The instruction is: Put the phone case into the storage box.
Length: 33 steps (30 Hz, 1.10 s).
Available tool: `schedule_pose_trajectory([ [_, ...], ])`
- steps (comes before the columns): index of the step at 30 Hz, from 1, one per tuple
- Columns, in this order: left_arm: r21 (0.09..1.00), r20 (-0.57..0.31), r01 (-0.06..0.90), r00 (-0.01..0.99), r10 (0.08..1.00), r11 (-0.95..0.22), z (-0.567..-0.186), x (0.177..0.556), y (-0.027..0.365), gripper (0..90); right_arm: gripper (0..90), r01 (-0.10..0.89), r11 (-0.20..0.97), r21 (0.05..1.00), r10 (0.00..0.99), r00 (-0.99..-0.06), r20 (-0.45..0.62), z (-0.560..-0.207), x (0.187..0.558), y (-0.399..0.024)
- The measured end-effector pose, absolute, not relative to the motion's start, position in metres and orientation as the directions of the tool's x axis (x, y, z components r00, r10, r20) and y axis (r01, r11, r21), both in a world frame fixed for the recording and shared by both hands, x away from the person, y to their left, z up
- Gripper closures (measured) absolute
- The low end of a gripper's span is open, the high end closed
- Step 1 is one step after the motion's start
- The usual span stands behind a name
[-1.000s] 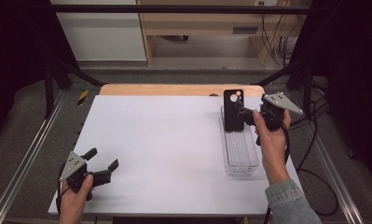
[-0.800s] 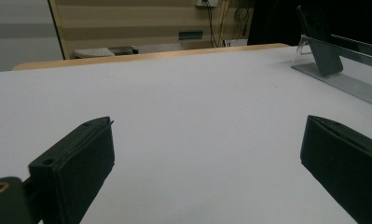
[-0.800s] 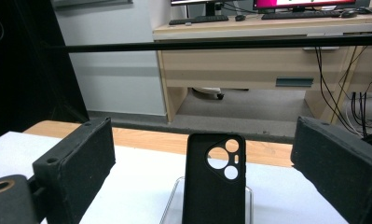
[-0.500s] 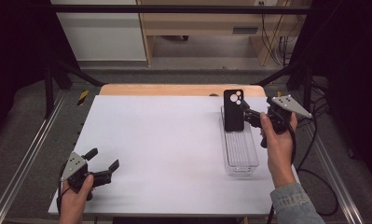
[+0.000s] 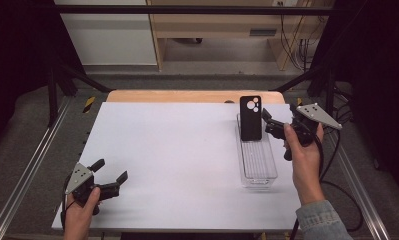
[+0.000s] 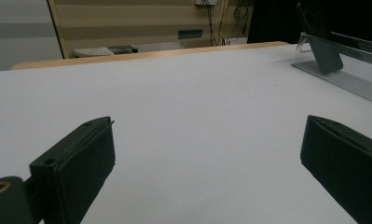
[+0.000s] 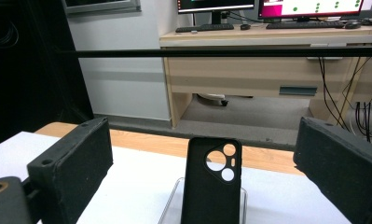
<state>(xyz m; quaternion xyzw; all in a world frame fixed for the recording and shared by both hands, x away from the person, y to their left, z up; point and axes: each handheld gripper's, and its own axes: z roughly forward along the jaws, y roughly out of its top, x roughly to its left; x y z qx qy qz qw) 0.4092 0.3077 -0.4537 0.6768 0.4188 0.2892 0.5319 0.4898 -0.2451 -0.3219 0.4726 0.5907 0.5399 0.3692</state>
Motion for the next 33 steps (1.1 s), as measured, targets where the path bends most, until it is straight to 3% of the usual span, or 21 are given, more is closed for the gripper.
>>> schedule_pose_trajectory([
  [33, 0.964, -0.050, 0.252, 0.475, 0.878, -0.081, -0.454, 0.408, 0.311, 2.9, 3.7, 0.117, -0.018, 0.993, 0.959, -0.278, 0.050, -0.324, 0.457, -0.274],
])
